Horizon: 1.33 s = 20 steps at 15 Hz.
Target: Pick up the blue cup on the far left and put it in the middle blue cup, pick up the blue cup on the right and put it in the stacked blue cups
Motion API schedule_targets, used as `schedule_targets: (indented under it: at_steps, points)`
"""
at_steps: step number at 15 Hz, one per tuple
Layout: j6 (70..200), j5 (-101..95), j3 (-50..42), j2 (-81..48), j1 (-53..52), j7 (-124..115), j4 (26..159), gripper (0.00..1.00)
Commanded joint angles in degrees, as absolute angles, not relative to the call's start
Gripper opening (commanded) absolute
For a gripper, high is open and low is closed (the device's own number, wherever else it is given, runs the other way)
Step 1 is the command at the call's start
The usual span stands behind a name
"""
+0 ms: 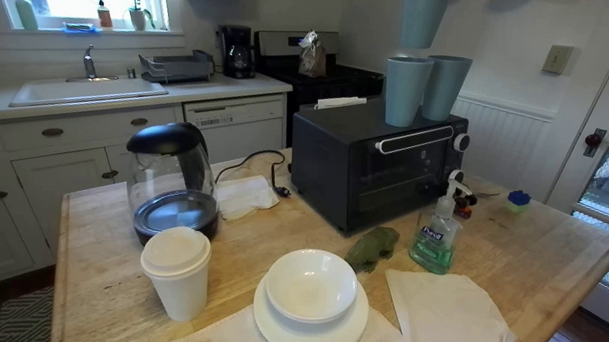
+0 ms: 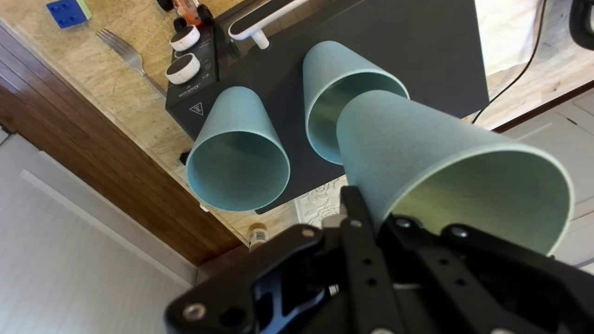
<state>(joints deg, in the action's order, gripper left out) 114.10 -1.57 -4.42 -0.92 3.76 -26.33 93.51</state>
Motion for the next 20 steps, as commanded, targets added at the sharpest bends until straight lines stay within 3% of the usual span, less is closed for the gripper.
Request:
schedule_targets:
  at_steps: [1,20]
  points:
    - [114.7,-0.6,-4.6,-2.0,4.1,-25.5,92.7,0.01]
    - [114.4,-0.7,-4.8,-3.8,3.9,-25.7,94.3,0.01]
